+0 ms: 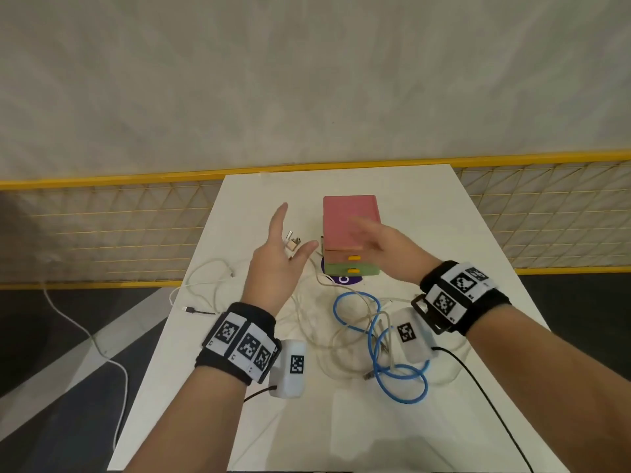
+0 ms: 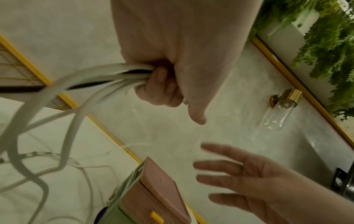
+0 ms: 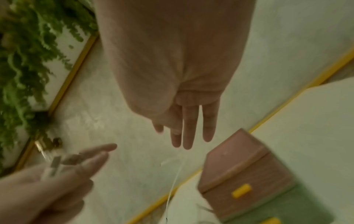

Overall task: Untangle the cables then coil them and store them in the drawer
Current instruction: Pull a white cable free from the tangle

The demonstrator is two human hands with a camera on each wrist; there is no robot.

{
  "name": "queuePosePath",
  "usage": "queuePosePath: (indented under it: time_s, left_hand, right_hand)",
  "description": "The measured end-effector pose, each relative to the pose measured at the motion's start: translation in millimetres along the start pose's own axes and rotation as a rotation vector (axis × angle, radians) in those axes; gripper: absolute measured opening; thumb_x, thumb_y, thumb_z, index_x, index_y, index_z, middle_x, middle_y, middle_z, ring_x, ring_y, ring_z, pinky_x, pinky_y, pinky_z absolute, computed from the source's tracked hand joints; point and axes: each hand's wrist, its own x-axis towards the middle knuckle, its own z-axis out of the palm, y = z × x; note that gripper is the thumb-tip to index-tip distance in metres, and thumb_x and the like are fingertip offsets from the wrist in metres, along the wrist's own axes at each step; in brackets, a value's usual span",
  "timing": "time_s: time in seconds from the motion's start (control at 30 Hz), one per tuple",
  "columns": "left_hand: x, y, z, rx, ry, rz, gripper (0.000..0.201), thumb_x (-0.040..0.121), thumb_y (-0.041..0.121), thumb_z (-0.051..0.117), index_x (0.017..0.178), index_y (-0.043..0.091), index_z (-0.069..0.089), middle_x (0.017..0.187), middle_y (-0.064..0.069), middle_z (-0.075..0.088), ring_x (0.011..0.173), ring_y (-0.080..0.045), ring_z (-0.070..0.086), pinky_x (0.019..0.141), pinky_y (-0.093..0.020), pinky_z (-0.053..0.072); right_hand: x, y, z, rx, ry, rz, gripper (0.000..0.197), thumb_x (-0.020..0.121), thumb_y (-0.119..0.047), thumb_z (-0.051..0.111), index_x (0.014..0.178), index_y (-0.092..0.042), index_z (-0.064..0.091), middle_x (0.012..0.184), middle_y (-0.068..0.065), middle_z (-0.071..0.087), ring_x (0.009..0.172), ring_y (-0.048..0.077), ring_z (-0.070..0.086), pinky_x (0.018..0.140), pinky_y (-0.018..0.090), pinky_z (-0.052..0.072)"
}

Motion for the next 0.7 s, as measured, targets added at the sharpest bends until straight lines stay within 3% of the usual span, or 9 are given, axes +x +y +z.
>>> queuePosePath:
  time_s: [0.03,0.1,0.17,0.27,0.4,0.5,0.57,0.63,0.7]
  left_hand:
    - [-2,-4,1,0.028,-0.015,0.004,0.056,0.089,0.047,0.063,0.138,0.04,0.037,0.083,-0.003,0.059,0.077,-0.019,0.057,0.07,-0.029,0.045]
    - [-5,-12,7,0.087,-0.035,0.024,0.028,0.089,0.049,0.06,0.111,0.031,0.056,0.078,-0.01,0.063,0.068,-0.025,0.057,0.065,-0.033,0.047]
    - [-9,-18,15,0.123,-0.075,0.039,0.027,0.091,0.05,0.056,0.089,0.023,0.058,0.075,-0.014,0.063,0.065,-0.028,0.056,0.064,-0.037,0.048]
    - [-12,-24,28,0.165,-0.13,0.034,0.031,0.094,0.048,0.052,0.08,0.021,0.054,0.07,-0.013,0.061,0.06,-0.024,0.052,0.061,-0.034,0.044]
    - [-13,-29,42,0.174,-0.189,0.026,0.028,0.095,0.046,0.052,0.081,0.021,0.053,0.068,-0.005,0.059,0.061,-0.017,0.052,0.059,-0.026,0.042]
    - [-15,-31,50,0.187,-0.193,0.031,0.029,0.095,0.044,0.054,0.083,0.018,0.056,0.065,0.007,0.053,0.061,-0.006,0.049,0.051,-0.014,0.033]
    - [-18,-31,55,0.182,-0.208,0.028,0.031,0.095,0.043,0.054,0.085,0.015,0.058,0.064,0.008,0.052,0.06,-0.007,0.048,0.052,-0.014,0.033]
    - [-23,-31,58,0.169,-0.239,0.027,0.029,0.095,0.044,0.054,0.085,0.017,0.057,0.062,0.009,0.051,0.057,-0.01,0.047,0.051,-0.018,0.035]
    - [-29,-31,60,0.16,-0.258,0.02,0.026,0.095,0.043,0.054,0.084,0.02,0.056,0.061,0.011,0.05,0.054,-0.007,0.046,0.048,-0.015,0.035]
  right_hand:
    - [-5,10,-1,-0.087,0.036,0.008,0.043,0.091,0.006,0.044,0.127,-0.015,0.053,0.123,0.006,0.06,0.114,0.02,0.057,0.092,0.023,0.044]
    - [-19,35,0,-0.304,0.025,0.078,0.025,0.091,-0.002,0.046,0.104,-0.011,0.065,0.102,0.002,0.066,0.097,0.021,0.062,0.082,0.023,0.045]
    - [-36,61,2,-0.456,-0.104,0.212,0.024,0.088,-0.002,0.047,0.089,-0.016,0.066,0.091,-0.003,0.063,0.088,0.018,0.061,0.076,0.022,0.042]
    - [-63,83,12,-0.485,-0.309,0.356,0.03,0.083,-0.003,0.052,0.069,-0.029,0.059,0.085,-0.006,0.057,0.084,0.014,0.054,0.076,0.022,0.041]
    - [-85,94,33,-0.483,-0.339,0.414,0.021,0.082,-0.007,0.054,0.085,-0.017,0.072,0.098,-0.001,0.065,0.084,0.008,0.049,0.078,0.018,0.037]
    - [-94,95,51,-0.45,-0.402,0.416,0.017,0.081,-0.011,0.059,0.089,-0.016,0.072,0.091,-0.001,0.063,0.083,0.012,0.054,0.076,0.02,0.041]
    - [-98,95,62,-0.469,-0.433,0.396,0.006,0.08,-0.018,0.064,0.083,-0.022,0.066,0.088,-0.002,0.06,0.083,0.016,0.057,0.073,0.023,0.042]
    - [-102,99,71,-0.474,-0.385,0.386,0.017,0.076,-0.02,0.066,0.073,-0.028,0.051,0.085,-0.005,0.055,0.08,0.016,0.054,0.068,0.024,0.04]
    - [-104,102,75,-0.479,-0.324,0.381,0.021,0.075,-0.017,0.066,0.076,-0.026,0.047,0.077,-0.011,0.052,0.075,0.014,0.052,0.062,0.02,0.037]
